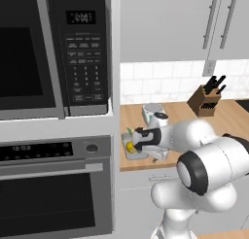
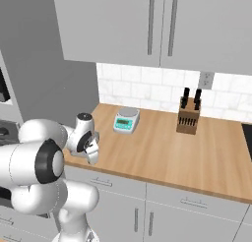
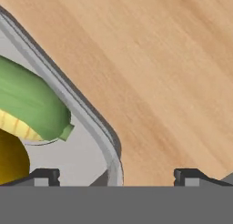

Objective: Take the meat container that has the chicken drumstick and place it on the second highest rack of the freezer. Then take the vegetable container that has the corn and lemon and place it on the highest rack of the freezer.

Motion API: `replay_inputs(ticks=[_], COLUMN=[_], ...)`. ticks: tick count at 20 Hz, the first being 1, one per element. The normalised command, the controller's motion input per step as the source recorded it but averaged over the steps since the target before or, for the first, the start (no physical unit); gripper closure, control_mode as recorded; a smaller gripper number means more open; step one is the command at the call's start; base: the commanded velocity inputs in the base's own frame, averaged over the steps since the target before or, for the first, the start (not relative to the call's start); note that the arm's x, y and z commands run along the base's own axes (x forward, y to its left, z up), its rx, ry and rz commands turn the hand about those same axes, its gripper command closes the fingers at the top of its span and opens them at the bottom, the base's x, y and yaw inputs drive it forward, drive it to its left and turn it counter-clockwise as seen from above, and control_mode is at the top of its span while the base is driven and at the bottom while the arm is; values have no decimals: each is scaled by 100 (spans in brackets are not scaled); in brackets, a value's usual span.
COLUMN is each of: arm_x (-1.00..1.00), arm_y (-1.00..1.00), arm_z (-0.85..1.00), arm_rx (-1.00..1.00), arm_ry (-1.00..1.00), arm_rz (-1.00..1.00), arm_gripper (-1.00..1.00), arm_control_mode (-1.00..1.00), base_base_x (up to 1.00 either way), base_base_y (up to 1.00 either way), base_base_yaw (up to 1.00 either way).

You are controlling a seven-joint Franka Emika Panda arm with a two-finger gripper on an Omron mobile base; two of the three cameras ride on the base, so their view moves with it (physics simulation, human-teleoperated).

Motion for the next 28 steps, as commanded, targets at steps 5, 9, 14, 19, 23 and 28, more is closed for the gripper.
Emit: replay_inputs(ticks=[5,9,14,19,23,28], arm_x=[20,0,-4,-79,-100,-100], arm_y=[0,0,0,-17,-47,-33], arm_z=[-30,0,5,66,98,86], arm_rx=[-1,0,0,0,5,12], arm_ry=[3,0,-5,-25,-20,-14], arm_rz=[0,0,0,-16,-26,-27], arm_gripper=[100,100,100,100,100,100], arm_control_mode=[-100,-100,-100,-100,-100,-100], base_base_x=[0,0,0,0,0,0], base_base_y=[0,0,0,0,0,0], base_base_yaw=[0,0,0,0,0,0])
